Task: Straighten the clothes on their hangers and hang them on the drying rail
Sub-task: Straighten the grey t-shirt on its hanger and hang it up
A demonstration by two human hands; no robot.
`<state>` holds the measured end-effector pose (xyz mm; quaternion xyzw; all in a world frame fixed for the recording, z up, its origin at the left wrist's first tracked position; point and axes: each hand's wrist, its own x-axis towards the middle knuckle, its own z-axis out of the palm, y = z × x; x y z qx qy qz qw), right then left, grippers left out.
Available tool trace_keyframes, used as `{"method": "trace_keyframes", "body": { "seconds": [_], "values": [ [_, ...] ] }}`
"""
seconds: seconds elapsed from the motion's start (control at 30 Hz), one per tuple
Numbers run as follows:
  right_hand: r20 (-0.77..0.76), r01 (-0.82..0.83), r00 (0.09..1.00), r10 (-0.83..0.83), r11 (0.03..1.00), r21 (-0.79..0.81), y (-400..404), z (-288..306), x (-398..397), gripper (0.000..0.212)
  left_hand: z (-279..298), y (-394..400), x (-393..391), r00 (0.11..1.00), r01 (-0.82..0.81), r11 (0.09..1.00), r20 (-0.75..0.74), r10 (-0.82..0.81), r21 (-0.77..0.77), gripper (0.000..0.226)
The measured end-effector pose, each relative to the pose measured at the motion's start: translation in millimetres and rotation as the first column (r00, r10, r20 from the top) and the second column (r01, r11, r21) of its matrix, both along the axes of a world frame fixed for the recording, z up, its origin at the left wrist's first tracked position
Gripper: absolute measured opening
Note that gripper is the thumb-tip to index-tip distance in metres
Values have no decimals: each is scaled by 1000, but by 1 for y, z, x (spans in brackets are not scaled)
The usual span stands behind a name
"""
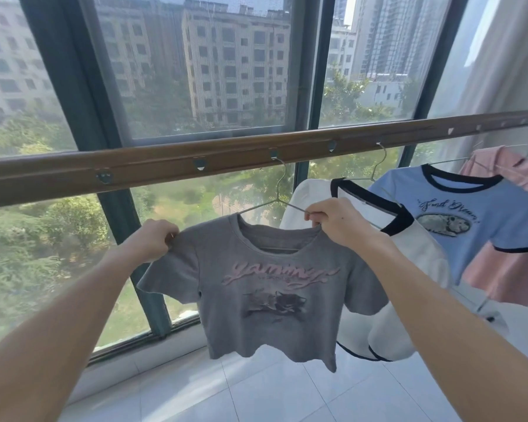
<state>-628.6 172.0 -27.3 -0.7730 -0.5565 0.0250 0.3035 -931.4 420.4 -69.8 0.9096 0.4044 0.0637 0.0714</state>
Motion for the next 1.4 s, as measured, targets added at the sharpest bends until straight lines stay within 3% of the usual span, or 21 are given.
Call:
{"method": "trace_keyframes", "body": {
  "seconds": [0.1,0.27,0.43,0.57,0.67,0.77,0.83,0.93,1.03,1.13,1.23,1.4],
  "values": [
    [-24,-9,1000,9,1000,2,0,1,0,26,6,0,12,999,14,997,-28,-16,-76,46],
    [-28,3,1000,-3,1000,6,-6,0,3,26,4,-2,18,998,0,999,-70,-4,-53,20],
    [-19,13,1000,-12,1000,13,-13,0,7,25,-9,3,0,994,-102,995,-49,102,21,18],
    [-46,17,999,-17,1000,8,-14,0,3,24,0,-5,10,994,-90,996,-58,89,-14,35],
    [-53,27,998,-27,999,-17,-15,1,-1,24,15,-23,38,980,88,995,185,-79,-38,52],
    [-35,6,999,-7,999,-32,-14,0,-2,24,34,-51,72,872,285,959,412,-264,12,38],
    [-39,-2,999,1,1000,-26,-13,-3,-3,22,41,-64,92,874,334,942,366,-321,30,36],
    [-66,-7,998,6,1000,-13,-16,-7,-2,22,43,-70,108,931,319,944,162,-328,84,42],
    [-50,1,999,-4,998,-59,-18,-1,-3,24,42,-69,110,937,331,940,86,-338,83,46],
    [-10,-6,1000,5,993,-120,-14,10,-10,27,40,-70,109,937,335,939,81,-340,73,52],
    [-36,-20,999,17,998,-66,-2,21,-22,43,42,-77,107,939,313,945,122,-323,90,58],
    [-230,-58,971,60,998,16,29,30,-34,46,55,-91,81,875,342,912,276,-396,225,47]
  ]
}}
